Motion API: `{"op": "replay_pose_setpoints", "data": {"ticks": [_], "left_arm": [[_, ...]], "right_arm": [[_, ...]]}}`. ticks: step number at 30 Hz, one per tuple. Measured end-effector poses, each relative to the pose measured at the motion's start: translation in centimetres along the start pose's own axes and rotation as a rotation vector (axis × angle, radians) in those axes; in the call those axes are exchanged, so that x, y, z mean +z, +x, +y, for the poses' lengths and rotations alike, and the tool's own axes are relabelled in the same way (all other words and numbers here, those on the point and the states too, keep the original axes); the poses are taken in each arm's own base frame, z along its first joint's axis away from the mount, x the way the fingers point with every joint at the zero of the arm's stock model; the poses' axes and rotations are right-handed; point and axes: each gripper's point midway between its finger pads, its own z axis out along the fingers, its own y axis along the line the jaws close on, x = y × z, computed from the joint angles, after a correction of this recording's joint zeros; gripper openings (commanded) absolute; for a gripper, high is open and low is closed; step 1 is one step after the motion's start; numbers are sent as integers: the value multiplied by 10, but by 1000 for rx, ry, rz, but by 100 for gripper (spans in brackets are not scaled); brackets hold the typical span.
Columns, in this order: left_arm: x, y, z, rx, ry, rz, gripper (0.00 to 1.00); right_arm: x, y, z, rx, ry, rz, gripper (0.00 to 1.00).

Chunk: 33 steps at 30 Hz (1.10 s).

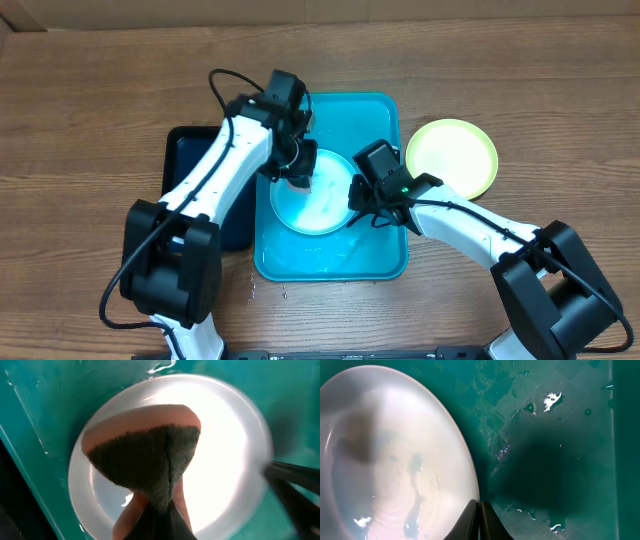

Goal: Clean dirty plates on tray and stack at the side
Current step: 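Keep scrubbing the white plate with the sponge in left gripper, then carry the sponge left into the black tray and release it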

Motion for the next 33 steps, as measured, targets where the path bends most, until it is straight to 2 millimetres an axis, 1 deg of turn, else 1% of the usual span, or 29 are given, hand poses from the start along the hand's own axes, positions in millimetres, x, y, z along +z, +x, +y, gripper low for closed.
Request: {"op": "replay_pose_setpoints", "data": {"ticks": [4, 6, 9, 13, 15, 16, 18, 23, 26, 28, 30, 31, 32, 33], "left_arm": [[21, 8, 13, 7, -60, -8, 5], [31, 13, 19, 6, -78, -7, 7], [45, 22, 26, -3, -95, -4, 7], [54, 23, 25, -11, -74, -22, 9], [56, 24, 21, -21, -43, -23, 7], [56, 24, 20, -29, -25, -23, 4], [56, 25, 14, -35, 19, -18, 4], [53, 31, -18, -30, 209, 21, 4], [47, 36, -34, -35, 304, 55, 4], [39, 34, -39, -45, 344, 67, 4], [30, 28, -40, -55, 372, 61, 4], [24, 24, -37, -63, 380, 53, 4], [13, 20, -29, -77, 383, 33, 4], [8, 17, -24, -88, 384, 19, 4]], "right_arm": [[0, 0, 0, 0, 1, 0, 4], [0, 0, 0, 0, 0, 0, 4], [0, 0, 0, 0, 0, 0, 4], [0, 0, 0, 0, 0, 0, 4], [0, 0, 0, 0, 1, -1, 4], [0, 0, 0, 0, 2, -1, 4], [0, 0, -1, 0, 3, -2, 5], [0, 0, 0, 0, 3, -3, 5], [0, 0, 0, 0, 1, -2, 5], [0, 0, 0, 0, 0, -1, 5], [0, 0, 0, 0, 0, 0, 5], [0, 0, 0, 0, 1, 0, 5], [0, 0, 0, 0, 1, 0, 5], [0, 0, 0, 0, 1, 1, 5]]}}
